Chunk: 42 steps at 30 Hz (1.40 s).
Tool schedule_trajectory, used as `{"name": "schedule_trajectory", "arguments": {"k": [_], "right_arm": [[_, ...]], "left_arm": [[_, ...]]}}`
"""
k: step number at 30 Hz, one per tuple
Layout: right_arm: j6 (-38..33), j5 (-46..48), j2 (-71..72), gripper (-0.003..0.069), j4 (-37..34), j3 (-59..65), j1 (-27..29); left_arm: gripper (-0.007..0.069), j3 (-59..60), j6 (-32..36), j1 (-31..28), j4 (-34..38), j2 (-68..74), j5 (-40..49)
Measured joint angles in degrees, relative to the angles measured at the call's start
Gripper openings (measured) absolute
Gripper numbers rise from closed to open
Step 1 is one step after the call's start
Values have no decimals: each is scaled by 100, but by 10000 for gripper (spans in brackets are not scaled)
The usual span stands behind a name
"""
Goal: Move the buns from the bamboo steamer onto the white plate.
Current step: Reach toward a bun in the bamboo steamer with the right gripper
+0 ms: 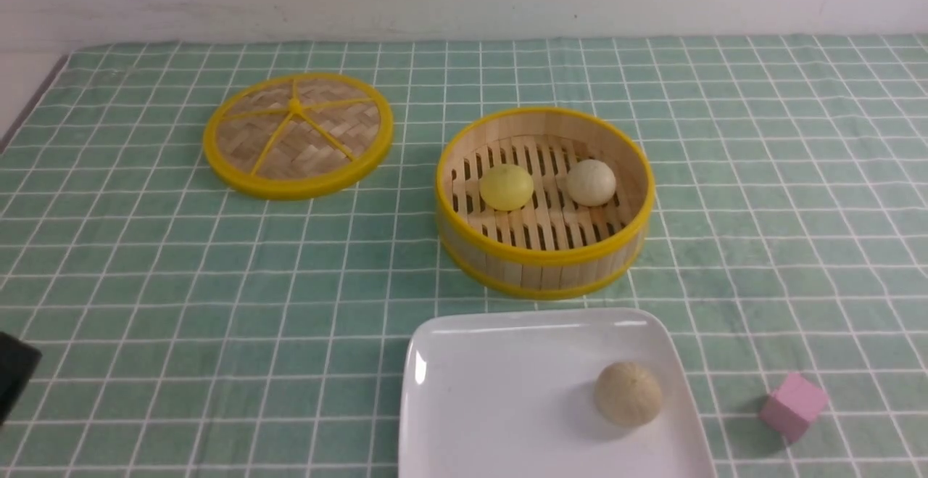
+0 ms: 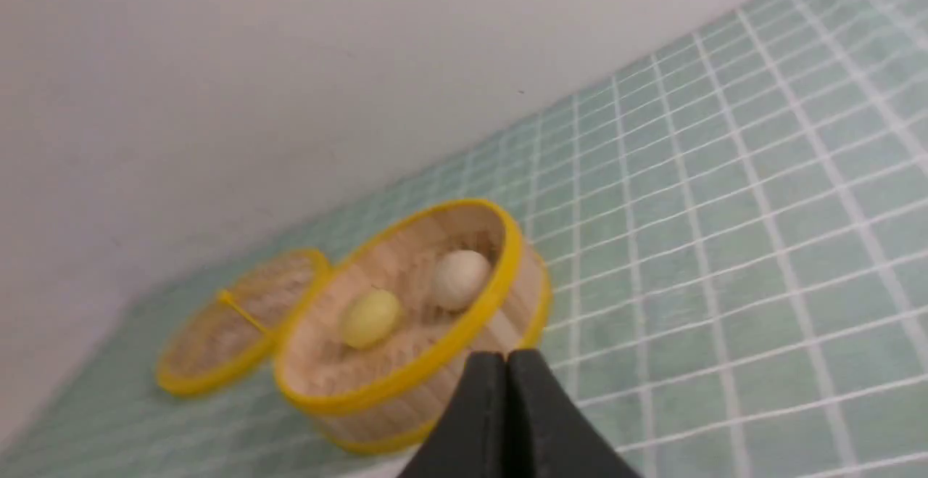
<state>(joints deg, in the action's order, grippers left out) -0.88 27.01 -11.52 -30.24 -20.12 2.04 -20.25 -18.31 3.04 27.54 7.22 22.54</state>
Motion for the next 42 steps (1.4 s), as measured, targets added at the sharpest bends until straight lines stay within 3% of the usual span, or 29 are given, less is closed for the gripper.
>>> {"name": "schedule_trajectory", "arguments": {"k": [2,5,8,10,15,21,25,26,28,29,31,33,39,42], "right_arm": [[-102,259,-432,-11,356,-287,0],[-59,1563,-2243,-6,1455,-1197,0],[-146,2261,-3637,-4,1612,-1694,0],[-517,2376,-4224,-1,1277,-1957,-14],[-2107,2403,-5685,0,-305,-2849,-512],[-2484,1950,-7015,22,-656,-3928,-1263],[-2496,1440,-8162,106,-398,-4922,-1794],[-2487,1294,-8658,162,-230,-5457,-1915],[-2394,1144,-9242,239,11,-5998,-1979],[-2376,1144,-9242,239,11,-6058,-1979],[-2102,1080,-9911,328,404,-6753,-1990],[-1792,1017,-10281,359,734,-7184,-1990],[-1224,668,-10757,365,1413,-7514,-1990],[-1123,625,-10989,293,1469,-7520,-1990]], "left_arm": [[15,-258,163,0,-86,369,388],[1,-974,386,0,-442,1952,2115],[1,-1376,715,0,-615,3164,3031],[1,-1515,1036,1,-621,3708,3201],[1,-1693,1752,1,-473,4456,3176],[1,-1710,1865,1,-399,4511,3010],[5,-1710,1863,1,-399,4511,2968],[8,-1710,1863,1,-386,4511,2968],[13,-1710,1863,1,-359,4511,2954],[13,-1710,1863,1,-359,4511,2954],[17,-1710,1863,1,-345,4511,2942],[21,-1710,1863,1,-334,4511,2935],[31,-1710,1863,1,-329,4511,2859],[36,-1710,1863,1,-329,4511,2823]]}}
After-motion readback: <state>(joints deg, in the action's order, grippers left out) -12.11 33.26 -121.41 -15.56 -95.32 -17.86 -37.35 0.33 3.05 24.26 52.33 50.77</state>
